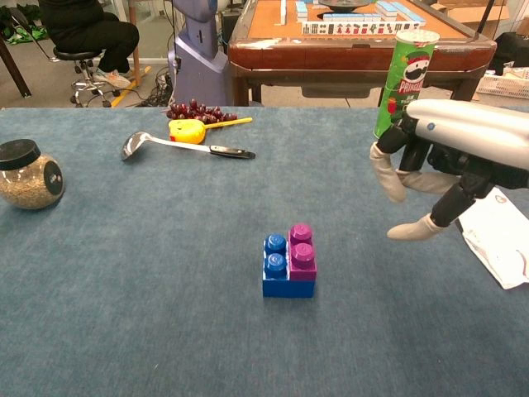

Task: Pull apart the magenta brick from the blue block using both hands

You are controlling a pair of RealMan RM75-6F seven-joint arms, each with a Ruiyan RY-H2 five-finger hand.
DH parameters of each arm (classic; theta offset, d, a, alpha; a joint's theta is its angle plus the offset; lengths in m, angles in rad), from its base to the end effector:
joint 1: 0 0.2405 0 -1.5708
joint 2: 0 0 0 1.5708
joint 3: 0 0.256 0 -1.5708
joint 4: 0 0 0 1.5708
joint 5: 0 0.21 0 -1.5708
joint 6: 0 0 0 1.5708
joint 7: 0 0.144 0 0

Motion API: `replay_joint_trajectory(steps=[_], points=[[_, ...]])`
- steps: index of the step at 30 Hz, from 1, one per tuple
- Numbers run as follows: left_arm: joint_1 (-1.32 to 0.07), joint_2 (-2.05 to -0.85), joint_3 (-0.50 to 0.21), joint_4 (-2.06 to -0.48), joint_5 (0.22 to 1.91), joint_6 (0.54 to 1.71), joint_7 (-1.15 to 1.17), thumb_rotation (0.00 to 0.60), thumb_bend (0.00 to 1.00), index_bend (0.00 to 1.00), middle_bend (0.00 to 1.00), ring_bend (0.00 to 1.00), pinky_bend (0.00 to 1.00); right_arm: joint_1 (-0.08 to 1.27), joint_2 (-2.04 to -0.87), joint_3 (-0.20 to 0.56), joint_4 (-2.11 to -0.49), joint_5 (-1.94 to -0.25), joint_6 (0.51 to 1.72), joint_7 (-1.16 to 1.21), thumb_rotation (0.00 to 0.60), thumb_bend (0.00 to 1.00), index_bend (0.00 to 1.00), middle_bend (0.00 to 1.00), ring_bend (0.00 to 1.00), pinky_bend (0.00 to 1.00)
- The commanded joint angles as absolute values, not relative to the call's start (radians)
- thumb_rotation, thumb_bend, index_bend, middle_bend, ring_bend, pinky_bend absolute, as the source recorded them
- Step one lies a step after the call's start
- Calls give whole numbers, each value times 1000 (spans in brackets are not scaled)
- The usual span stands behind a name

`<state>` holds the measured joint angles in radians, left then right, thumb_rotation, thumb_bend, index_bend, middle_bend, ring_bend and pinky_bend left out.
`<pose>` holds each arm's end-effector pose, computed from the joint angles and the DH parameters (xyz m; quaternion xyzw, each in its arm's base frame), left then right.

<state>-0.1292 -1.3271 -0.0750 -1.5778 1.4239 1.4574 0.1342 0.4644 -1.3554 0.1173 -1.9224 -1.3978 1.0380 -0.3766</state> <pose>-0.2961 0.1979 0.0981 -0.5777 -0.4102 -0.3961 0.5840 -0.1364 -0.2398 0.0276 0.7483 -0.3892 0.4148 0.3414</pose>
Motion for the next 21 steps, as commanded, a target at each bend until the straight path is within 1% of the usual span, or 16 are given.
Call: replay_joint_trajectory(steps=[1,12,21], points=[[-128,-1330,-71,-1579,1423,1456,136,600,77,340,510,507,721,485,-1391,110,-1900,-1391,1023,-405,600,0,700,1000,991,1000],[-126,-1338,-65,-1573,1422,1450,134,600,76,343,510,507,721,541,-1523,100,-1825,-1349,1010,-514,600,0,699,1000,993,1000],[-123,-1342,-60,-1567,1419,1447,130,600,77,349,510,508,722,572,-1591,101,-1773,-1323,1014,-561,600,0,700,1000,993,1000]])
